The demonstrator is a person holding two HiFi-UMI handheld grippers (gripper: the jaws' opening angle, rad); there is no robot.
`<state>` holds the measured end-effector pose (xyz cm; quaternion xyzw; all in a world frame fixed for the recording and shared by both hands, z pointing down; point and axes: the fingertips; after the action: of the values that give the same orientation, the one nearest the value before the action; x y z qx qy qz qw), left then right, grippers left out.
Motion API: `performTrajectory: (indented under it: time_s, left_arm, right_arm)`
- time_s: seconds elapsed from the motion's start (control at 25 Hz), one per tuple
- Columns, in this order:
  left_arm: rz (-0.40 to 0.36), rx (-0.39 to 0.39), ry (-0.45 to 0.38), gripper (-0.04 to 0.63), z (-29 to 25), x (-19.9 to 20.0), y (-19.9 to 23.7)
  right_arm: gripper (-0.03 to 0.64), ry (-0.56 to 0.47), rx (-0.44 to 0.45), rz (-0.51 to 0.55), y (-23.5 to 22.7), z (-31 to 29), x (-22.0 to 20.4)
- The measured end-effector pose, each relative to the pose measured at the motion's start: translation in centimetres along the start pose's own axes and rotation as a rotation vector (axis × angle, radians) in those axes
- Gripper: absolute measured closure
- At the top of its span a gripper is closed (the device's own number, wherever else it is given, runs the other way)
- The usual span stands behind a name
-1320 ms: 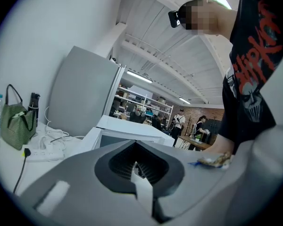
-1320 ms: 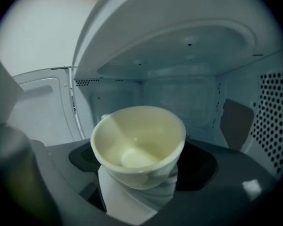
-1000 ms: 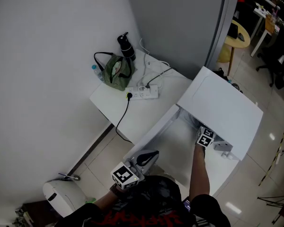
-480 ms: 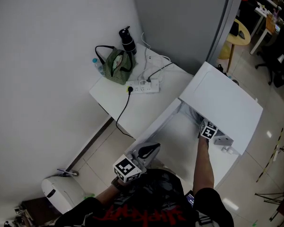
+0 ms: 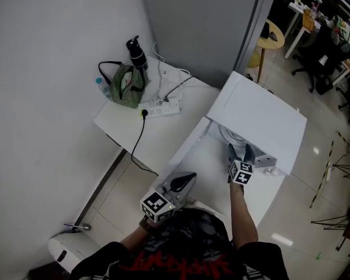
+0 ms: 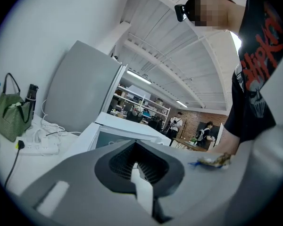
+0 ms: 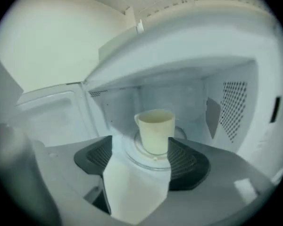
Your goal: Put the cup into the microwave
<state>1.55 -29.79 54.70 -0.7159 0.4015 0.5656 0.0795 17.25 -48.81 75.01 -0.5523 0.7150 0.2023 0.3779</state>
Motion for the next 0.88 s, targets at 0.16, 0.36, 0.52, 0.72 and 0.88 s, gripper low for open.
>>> performTrajectory:
  time_s: [0.16, 0.36, 0.52, 0.72, 0.88]
  left_arm:
    - [0.004, -0.086, -0.002, 0.592, -1.0, 0.0, -1.0]
    - [-0.039, -0.204, 0.047, 0.592, -3.5, -0.1, -2.6]
    - [-0.088, -0.284, 0.076, 0.592, -5.7, 0.1, -3.8]
    - [-0.152, -0.276, 0.086, 0.592, -7.3, 0.3, -4.5]
    - [-0.188, -0.305, 0.106, 0.517, -8.2, -0.3, -6.2]
  right_arm:
    - [0.428, -0.091, 0.084, 0.116, 5.2, 8.3, 2.9]
    - [0.609, -0.236, 0.066, 0.118, 6.3, 19.7, 7.3]
    - [0.609, -0.326, -0.088, 0.147, 5.0, 27.2, 9.1]
    - [0.609, -0.338, -0.155, 0.161, 4.8, 30.1, 9.1]
    - [0.609, -0.371, -0.155, 0.146, 5.3, 31.1, 9.1]
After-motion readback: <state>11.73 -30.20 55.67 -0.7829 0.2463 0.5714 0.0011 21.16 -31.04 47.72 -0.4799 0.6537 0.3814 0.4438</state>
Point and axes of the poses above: the fingertips, and each gripper's own axes: z backward along the fingers, y to its left, x out of its top, and after that the axes turned 14 degrees about y, right-handed
